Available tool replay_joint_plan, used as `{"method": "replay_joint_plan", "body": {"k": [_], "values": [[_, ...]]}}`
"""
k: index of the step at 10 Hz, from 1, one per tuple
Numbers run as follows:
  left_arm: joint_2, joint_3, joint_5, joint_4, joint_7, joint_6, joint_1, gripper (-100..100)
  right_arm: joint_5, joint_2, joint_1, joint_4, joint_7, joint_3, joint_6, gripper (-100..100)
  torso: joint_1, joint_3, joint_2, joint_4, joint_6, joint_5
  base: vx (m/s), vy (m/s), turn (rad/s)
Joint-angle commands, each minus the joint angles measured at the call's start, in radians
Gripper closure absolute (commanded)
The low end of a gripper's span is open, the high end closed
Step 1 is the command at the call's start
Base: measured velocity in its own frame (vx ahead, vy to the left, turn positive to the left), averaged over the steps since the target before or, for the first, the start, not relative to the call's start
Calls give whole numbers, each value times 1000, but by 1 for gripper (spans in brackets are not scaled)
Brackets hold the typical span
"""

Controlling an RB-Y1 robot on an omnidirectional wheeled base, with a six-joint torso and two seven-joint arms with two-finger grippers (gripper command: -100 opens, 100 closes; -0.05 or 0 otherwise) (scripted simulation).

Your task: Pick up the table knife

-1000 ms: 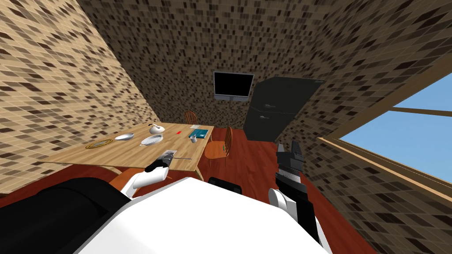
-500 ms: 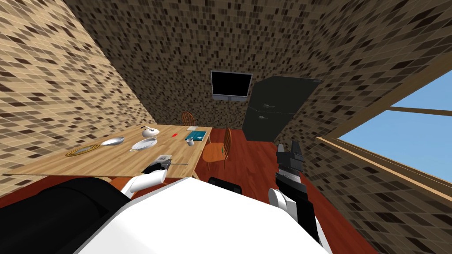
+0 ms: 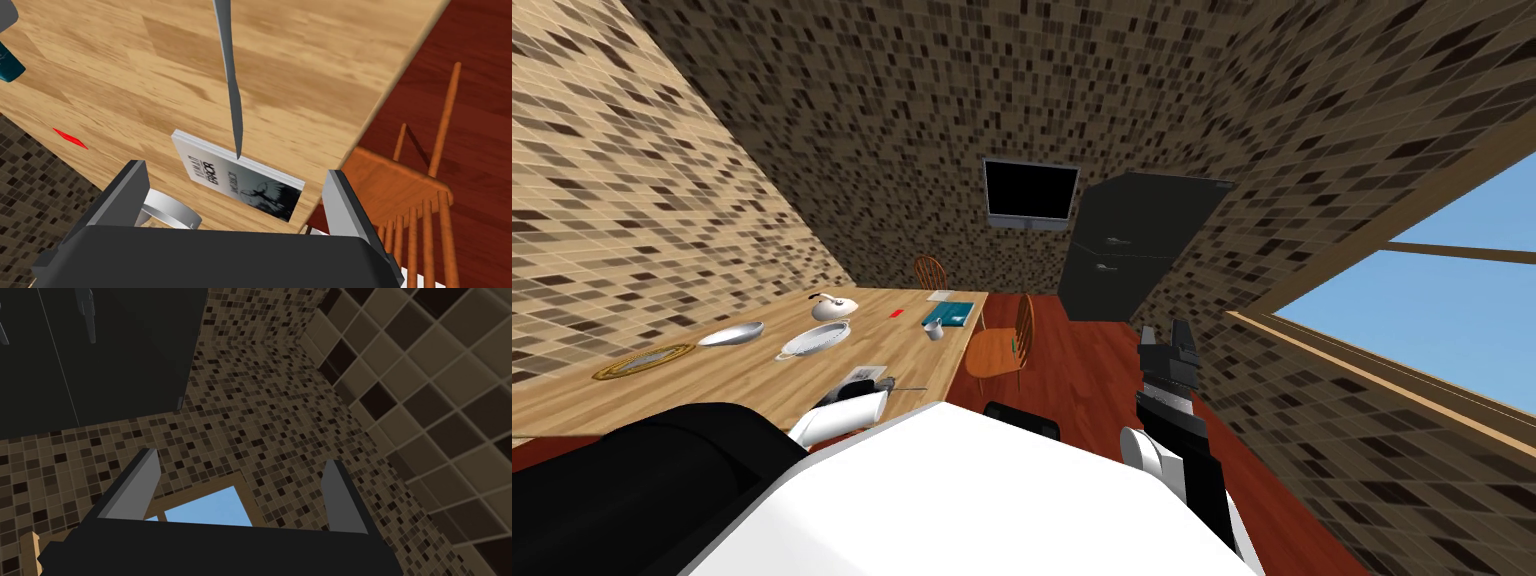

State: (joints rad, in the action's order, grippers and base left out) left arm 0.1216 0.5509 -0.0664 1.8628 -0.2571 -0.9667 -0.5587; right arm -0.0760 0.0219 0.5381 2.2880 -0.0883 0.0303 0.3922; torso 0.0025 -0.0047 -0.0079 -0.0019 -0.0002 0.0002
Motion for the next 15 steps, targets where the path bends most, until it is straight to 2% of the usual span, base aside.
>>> {"method": "replay_joint_plan", "body": {"k": [1, 6, 10, 11, 12, 13, 15], "values": [[9, 3, -3, -18, -6, -30, 5, -100, 0, 0, 0, 0, 0, 0, 0, 0, 0, 0, 0, 0, 0, 0, 103, 46, -27], [8, -5, 4, -73, -37, -171, -21, -100, 0, 0, 0, 0, 0, 0, 0, 0, 1, -1, -1, 0, 0, 0, 133, 55, -70], [1, -14, 8, -100, -53, -237, -35, -100, 0, 0, 0, 0, 0, 0, 0, 0, 0, 2, 4, 1, 0, 0, 85, 55, -45], [2, -12, 7, -93, -50, -226, -34, -100, 0, 0, 0, 0, 0, 0, 0, 0, -1, 2, 4, 1, 0, 0, 30, 13, -7], [2, -13, 8, -94, -51, -230, -34, 0, 0, 0, 0, 0, 0, 0, 0, 0, -2, 3, 6, 1, 0, -1, 6, 3, 1], [4, -19, 14, -126, -45, -206, -25, -100, 0, 0, 0, 0, 0, 0, 0, 0, -3, 4, 8, 2, 0, -1, 1, 16, 8], [7, -27, 22, -168, -37, -174, -13, -100, 0, 0, 0, 0, 0, 0, 0, 0, -2, 5, 9, 2, 0, 0, -3, 26, 7]]}}
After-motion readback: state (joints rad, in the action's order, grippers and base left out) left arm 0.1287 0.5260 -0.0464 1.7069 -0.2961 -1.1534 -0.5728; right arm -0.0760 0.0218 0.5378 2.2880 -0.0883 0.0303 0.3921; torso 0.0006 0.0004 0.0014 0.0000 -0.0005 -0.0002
